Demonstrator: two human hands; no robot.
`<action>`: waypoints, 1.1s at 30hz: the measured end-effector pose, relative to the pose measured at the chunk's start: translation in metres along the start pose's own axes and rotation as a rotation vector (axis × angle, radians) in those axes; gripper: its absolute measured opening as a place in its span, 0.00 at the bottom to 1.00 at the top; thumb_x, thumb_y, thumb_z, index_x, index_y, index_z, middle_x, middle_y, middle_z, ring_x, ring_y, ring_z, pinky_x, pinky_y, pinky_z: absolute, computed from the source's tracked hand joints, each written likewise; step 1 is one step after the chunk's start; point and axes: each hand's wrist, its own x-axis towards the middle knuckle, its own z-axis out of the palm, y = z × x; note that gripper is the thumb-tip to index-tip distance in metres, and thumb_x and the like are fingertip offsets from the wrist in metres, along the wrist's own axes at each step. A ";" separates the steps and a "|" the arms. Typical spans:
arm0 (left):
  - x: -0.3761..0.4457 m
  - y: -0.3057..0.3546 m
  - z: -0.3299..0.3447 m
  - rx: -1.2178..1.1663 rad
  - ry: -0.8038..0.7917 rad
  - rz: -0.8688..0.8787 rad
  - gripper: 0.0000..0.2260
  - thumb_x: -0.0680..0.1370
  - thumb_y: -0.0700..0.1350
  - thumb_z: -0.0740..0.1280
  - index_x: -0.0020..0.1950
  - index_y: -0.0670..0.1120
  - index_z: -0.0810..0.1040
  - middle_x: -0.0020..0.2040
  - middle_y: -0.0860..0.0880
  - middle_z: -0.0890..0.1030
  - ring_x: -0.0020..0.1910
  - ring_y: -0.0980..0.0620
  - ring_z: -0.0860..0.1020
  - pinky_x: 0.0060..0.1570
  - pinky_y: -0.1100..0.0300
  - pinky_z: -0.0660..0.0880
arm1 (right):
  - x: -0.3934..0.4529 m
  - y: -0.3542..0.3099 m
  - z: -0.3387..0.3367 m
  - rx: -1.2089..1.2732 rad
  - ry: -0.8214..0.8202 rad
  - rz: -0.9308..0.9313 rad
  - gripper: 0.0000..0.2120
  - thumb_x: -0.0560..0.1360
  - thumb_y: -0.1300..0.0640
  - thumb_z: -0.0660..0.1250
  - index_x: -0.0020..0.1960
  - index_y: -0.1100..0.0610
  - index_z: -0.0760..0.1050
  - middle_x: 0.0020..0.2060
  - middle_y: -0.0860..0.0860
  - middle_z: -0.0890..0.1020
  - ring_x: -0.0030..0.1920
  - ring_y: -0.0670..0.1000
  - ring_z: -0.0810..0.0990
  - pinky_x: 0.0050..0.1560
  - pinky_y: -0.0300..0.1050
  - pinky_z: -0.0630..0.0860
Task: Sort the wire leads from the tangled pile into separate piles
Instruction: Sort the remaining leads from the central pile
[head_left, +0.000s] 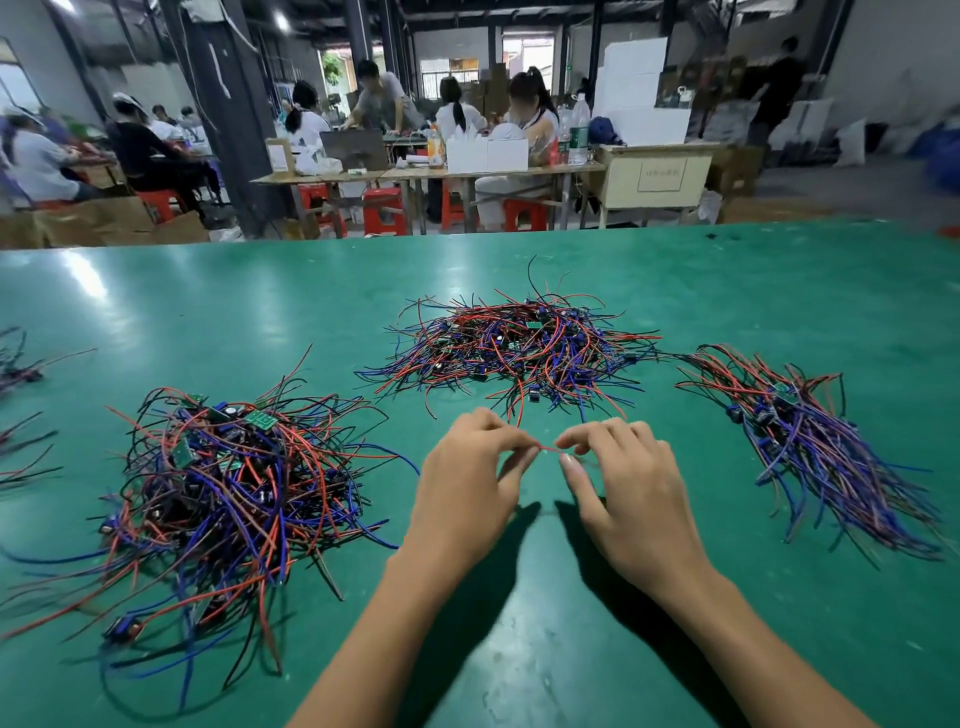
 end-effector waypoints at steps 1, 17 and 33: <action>0.002 -0.001 -0.001 -0.034 0.049 -0.025 0.05 0.78 0.49 0.72 0.51 0.52 0.87 0.45 0.53 0.77 0.43 0.56 0.74 0.46 0.57 0.73 | 0.001 0.001 0.000 0.037 0.015 0.020 0.04 0.78 0.55 0.71 0.52 0.49 0.79 0.46 0.43 0.80 0.49 0.51 0.76 0.49 0.48 0.68; 0.021 -0.021 -0.067 -1.226 0.433 -0.680 0.08 0.78 0.55 0.67 0.51 0.55 0.84 0.34 0.59 0.79 0.29 0.61 0.72 0.33 0.69 0.73 | 0.001 0.016 0.007 0.321 0.006 0.323 0.06 0.82 0.49 0.62 0.54 0.45 0.78 0.40 0.43 0.80 0.45 0.45 0.78 0.50 0.48 0.74; 0.010 -0.046 -0.099 -2.708 0.558 -0.222 0.32 0.71 0.22 0.55 0.69 0.43 0.77 0.52 0.35 0.83 0.50 0.51 0.82 0.43 0.52 0.83 | 0.049 0.011 0.040 0.023 -0.390 0.514 0.13 0.77 0.40 0.63 0.57 0.45 0.76 0.48 0.50 0.84 0.54 0.56 0.80 0.48 0.46 0.69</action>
